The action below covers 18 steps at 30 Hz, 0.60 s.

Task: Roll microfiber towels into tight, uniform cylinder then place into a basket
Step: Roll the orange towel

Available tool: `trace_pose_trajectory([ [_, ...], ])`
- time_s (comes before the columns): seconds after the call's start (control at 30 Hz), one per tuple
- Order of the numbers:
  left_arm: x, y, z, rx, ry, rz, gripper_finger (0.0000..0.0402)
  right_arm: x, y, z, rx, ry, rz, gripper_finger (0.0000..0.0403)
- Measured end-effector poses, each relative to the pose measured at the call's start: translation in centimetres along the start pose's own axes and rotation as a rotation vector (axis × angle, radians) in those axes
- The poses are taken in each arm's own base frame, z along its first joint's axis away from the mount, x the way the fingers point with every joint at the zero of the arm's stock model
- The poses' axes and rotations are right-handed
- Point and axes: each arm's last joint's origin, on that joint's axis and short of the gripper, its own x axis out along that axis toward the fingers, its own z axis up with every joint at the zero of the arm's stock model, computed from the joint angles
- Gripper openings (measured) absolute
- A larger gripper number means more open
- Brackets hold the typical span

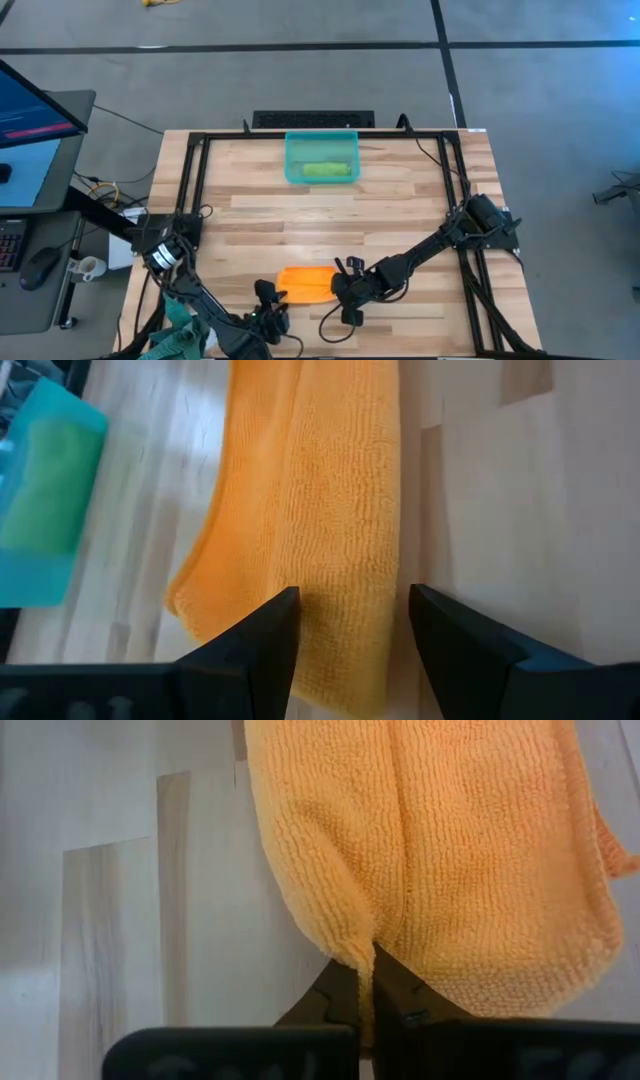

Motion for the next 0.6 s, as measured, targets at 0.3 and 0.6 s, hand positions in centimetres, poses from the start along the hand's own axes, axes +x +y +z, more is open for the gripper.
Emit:
trace_pose_trajectory([
  [0.3,1.6,0.8,-0.5,-0.048,0.056,0.015,0.0183,0.0,0.1,0.0,0.001,0.014,0.034,0.0017],
  [0.6,3.3,1.8,-1.0,-0.081,0.157,0.008,0.0118,-0.1,0.2,0.0,-0.007,0.022,0.049,0.0015],
])
